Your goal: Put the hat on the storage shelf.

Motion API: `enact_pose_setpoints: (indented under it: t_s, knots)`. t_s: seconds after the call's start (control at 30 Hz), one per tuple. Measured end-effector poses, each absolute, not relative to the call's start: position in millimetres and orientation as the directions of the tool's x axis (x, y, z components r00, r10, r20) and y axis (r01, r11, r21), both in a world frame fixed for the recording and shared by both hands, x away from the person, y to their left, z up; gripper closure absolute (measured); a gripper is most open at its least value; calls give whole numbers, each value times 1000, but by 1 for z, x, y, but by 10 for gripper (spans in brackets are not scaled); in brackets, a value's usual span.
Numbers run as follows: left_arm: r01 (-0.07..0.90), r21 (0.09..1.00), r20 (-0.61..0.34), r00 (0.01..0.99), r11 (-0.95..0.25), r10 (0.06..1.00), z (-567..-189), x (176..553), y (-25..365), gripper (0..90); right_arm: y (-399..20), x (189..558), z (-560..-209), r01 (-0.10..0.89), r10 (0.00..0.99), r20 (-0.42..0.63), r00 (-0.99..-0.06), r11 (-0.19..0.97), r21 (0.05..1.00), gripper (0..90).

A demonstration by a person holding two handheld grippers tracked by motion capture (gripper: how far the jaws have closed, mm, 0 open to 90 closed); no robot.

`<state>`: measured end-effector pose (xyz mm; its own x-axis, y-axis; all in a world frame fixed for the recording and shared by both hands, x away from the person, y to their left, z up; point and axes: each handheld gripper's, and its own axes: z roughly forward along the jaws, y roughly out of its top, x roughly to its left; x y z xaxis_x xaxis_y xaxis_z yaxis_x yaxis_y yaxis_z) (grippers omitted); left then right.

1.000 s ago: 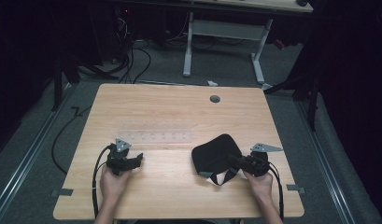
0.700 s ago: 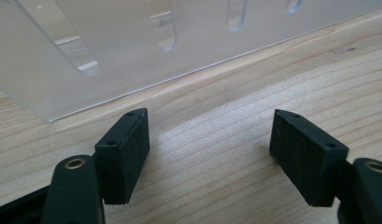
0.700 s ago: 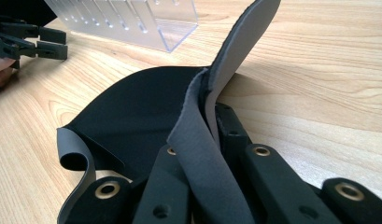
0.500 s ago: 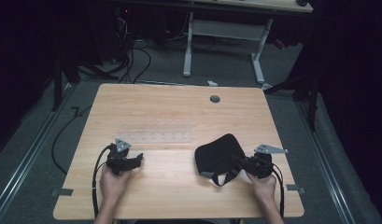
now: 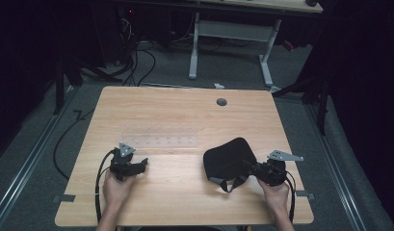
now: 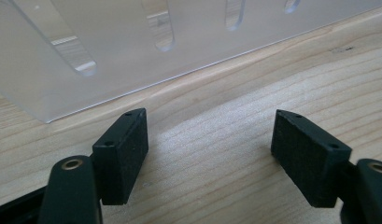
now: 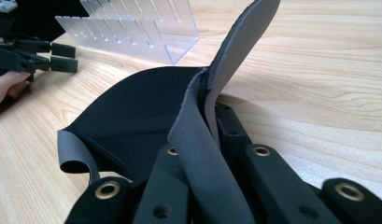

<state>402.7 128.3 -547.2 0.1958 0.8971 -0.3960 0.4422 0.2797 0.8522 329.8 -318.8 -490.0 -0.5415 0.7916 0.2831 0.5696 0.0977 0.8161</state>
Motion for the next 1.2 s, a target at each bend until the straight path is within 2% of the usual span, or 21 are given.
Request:
enact_pose_setpoints:
  t_s: [0.33, 0.73, 0.83, 1.0, 1.2]
  knots:
    - [447, 852, -391, 199, 272, 898, -548, 403, 127, 242, -314, 319, -477, 546, 788, 265, -556, 106, 831, 853]
    - [466, 849, -387, 231, 248, 893, -547, 399, 124, 246, -294, 313, -471, 537, 751, 279, -599, 118, 835, 853]
    - [474, 850, -387, 262, 231, 884, -544, 395, 119, 239, -289, 313, -468, 532, 737, 286, -613, 118, 838, 852]
    - [496, 830, -454, 336, 255, 825, -533, 384, 110, 233, -282, 313, -465, 535, 723, 299, -623, 116, 837, 852]
    - [485, 851, -435, 441, 199, 785, -522, 368, 90, 228, -273, 315, -462, 524, 710, 292, -641, 126, 842, 852]
